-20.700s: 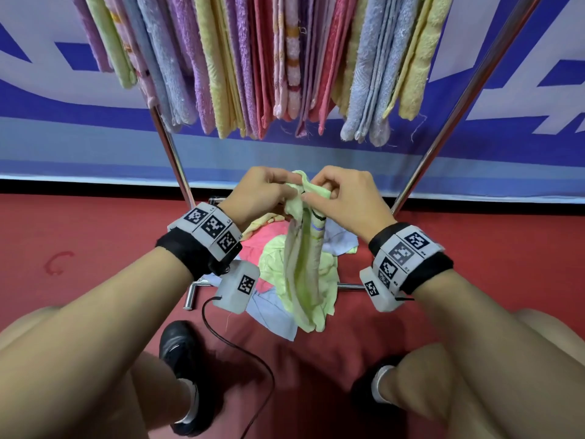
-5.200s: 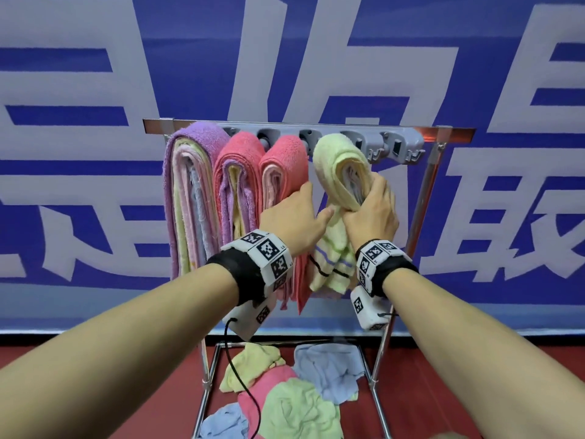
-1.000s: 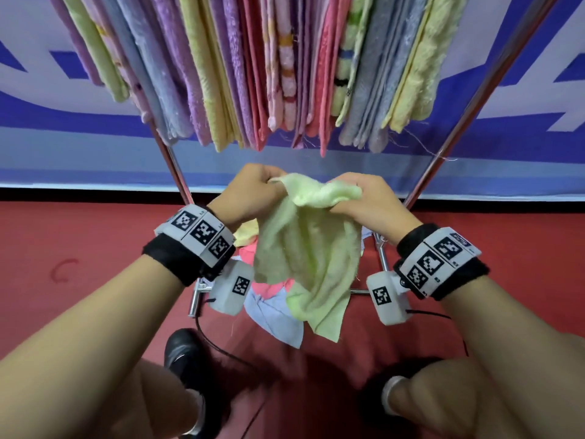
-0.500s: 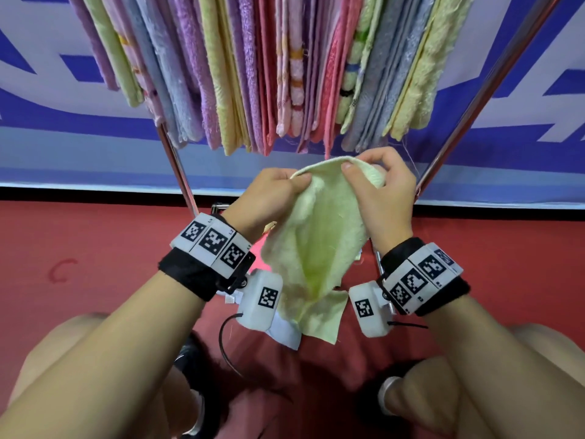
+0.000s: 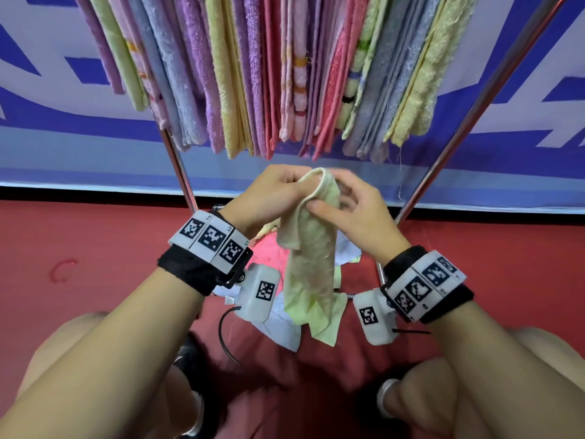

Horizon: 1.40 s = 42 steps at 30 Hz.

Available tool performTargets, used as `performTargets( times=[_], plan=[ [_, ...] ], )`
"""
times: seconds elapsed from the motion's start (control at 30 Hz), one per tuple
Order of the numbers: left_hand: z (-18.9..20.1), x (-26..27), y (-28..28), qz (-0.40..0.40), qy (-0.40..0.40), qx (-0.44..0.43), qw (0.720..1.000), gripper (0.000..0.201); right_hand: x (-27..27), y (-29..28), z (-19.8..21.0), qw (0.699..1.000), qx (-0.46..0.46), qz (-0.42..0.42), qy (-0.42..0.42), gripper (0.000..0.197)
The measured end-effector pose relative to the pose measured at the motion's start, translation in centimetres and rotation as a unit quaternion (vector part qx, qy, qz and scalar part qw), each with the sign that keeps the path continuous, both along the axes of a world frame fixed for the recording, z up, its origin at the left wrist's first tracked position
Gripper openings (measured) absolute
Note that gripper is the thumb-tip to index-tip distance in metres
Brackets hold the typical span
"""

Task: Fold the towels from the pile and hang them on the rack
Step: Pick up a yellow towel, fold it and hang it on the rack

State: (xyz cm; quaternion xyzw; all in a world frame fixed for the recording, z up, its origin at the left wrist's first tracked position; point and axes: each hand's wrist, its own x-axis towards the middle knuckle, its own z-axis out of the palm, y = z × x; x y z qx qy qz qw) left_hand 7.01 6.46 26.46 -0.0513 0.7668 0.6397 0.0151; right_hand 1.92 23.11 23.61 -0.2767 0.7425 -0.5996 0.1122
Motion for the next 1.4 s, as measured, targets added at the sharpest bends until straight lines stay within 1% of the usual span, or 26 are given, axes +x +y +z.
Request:
performTargets(
  times=[0.03, 0.07, 0.1, 0.17, 0.2, 0.23, 0.27, 0.3, 0.33, 0.37, 0.43, 0.5, 0.53, 0.57, 0.63, 0.7, 0.77, 0.83, 0.93, 1.0, 1.1, 1.17, 1.23, 1.3, 1.37, 1.4],
  plan=[
    [0.0, -0.2, -0.1, 0.002, -0.007, -0.01, 1.0, 0.032, -0.3, 0.1, -0.2, 0.999, 0.009, 0.006, -0.037, 0.032],
    [-0.1, -0.5, -0.1, 0.016, -0.021, -0.005, 1.0, 0.026, -0.4, 0.2, -0.1, 0.999, 0.014, -0.011, -0.044, 0.022],
    [-0.1, -0.7, -0.1, 0.041, -0.044, 0.025, 0.998, 0.023, -0.6, 0.4, -0.2, 0.998, 0.012, -0.034, -0.042, 0.015],
    [-0.2, -0.9, -0.2, 0.068, -0.091, 0.098, 0.989, 0.037, -0.9, 0.7, -0.3, 0.996, -0.002, -0.08, -0.032, 0.014],
    [-0.2, -0.9, -0.2, 0.052, -0.098, 0.08, 0.991, 0.044, -1.1, 0.9, -0.3, 0.994, -0.016, -0.098, -0.039, 0.013],
    [-0.3, -0.8, -0.1, 0.017, -0.093, 0.022, 0.995, 0.047, -1.1, 0.9, -0.1, 0.992, -0.04, -0.107, -0.053, 0.011],
    [-0.4, -0.6, 0.0, -0.016, -0.086, -0.051, 0.995, 0.046, -1.1, 0.9, 0.0, 0.99, -0.063, -0.11, -0.063, 0.009],
    [-0.7, -0.6, 0.1, -0.027, -0.075, -0.124, 0.989, 0.041, -1.1, 0.9, 0.1, 0.989, -0.078, -0.11, -0.062, 0.007],
    [-0.9, -0.8, -0.1, -0.015, -0.057, -0.182, 0.982, 0.037, -1.1, 0.8, 0.2, 0.989, -0.085, -0.114, -0.047, 0.005],
    [-1.1, -0.9, -0.4, 0.012, -0.031, -0.211, 0.977, 0.033, -1.3, 0.8, 0.3, 0.988, -0.093, -0.121, -0.031, 0.004],
    [-1.4, -1.3, -0.7, 0.066, 0.018, -0.211, 0.975, 0.023, -1.6, 0.9, 0.4, 0.982, -0.126, -0.139, -0.031, 0.007],
    [-1.3, -1.3, -0.4, 0.098, 0.058, -0.152, 0.982, 0.014, -1.8, 1.0, 0.5, 0.976, -0.149, -0.149, -0.048, 0.009],
    [-1.3, -1.1, 0.0, 0.098, 0.077, -0.126, 0.984, 0.016, -1.8, 1.0, 0.6, 0.976, -0.151, -0.147, -0.053, 0.009],
    [-1.3, -1.0, 0.6, 0.087, 0.093, -0.112, 0.986, 0.023, -1.6, 1.0, 0.6, 0.977, -0.149, -0.142, -0.053, 0.01],
    [-1.5, -0.5, 1.6, 0.069, 0.099, -0.123, 0.985, 0.042, -1.3, 0.9, 0.5, 0.981, -0.139, -0.132, -0.041, 0.014],
    [-1.5, -0.3, 2.0, 0.092, 0.096, -0.163, 0.978, 0.049, -1.0, 0.9, 0.4, 0.983, -0.125, -0.13, -0.023, 0.018],
    [-1.5, -0.1, 2.0, 0.112, 0.119, -0.188, 0.969, 0.045, -1.0, 1.0, 0.4, 0.985, -0.116, -0.123, -0.017, 0.021],
    [-1.2, 0.0, 2.2, 0.092, 0.14, -0.204, 0.964, 0.037, -1.2, 1.2, 0.5, 0.986, -0.113, -0.118, -0.025, 0.021],
    [-1.3, 0.1, 2.0, 0.06, 0.125, -0.254, 0.957, 0.026, -1.3, 1.4, 0.7, 0.988, -0.095, -0.118, -0.032, 0.022],
    [-2.0, 0.0, 1.5, 0.063, 0.106, -0.288, 0.95, 0.019, -1.4, 1.3, 0.7, 0.99, -0.075, -0.11, -0.035, 0.024],
    [-2.6, 0.0, 1.4, 0.087, 0.089, -0.267, 0.956, 0.022, -1.6, 1.1, 0.5, 0.993, -0.047, -0.095, -0.046, 0.03],
    [-2.9, 0.0, 1.6, 0.081, 0.084, -0.259, 0.959, 0.024, -1.6, 1.0, 0.5, 0.994, -0.039, -0.085, -0.057, 0.031],
    [-3.0, -0.1, 1.7, 0.06, 0.084, -0.271, 0.957, 0.02, -1.6, 1.2, 0.7, 0.993, -0.036, -0.069, -0.084, 0.03],
    [-3.0, -0.4, 1.5, 0.041, 0.085, -0.286, 0.954, 0.012, -1.9, 1.5, 0.6, 0.993, -0.018, -0.05, -0.109, 0.03],
    [-2.8, -0.9, 0.7, 0.028, 0.067, -0.286, 0.956, 0.005, -2.5, 2.0, 0.4, 0.992, 0.037, -0.02, -0.116, 0.026],
    [-2.7, -1.0, 0.2, 0.017, 0.049, -0.278, 0.959, 0.004, -2.8, 2.4, 0.3, 0.991, 0.069, -0.004, -0.116, 0.023]
  ],
)
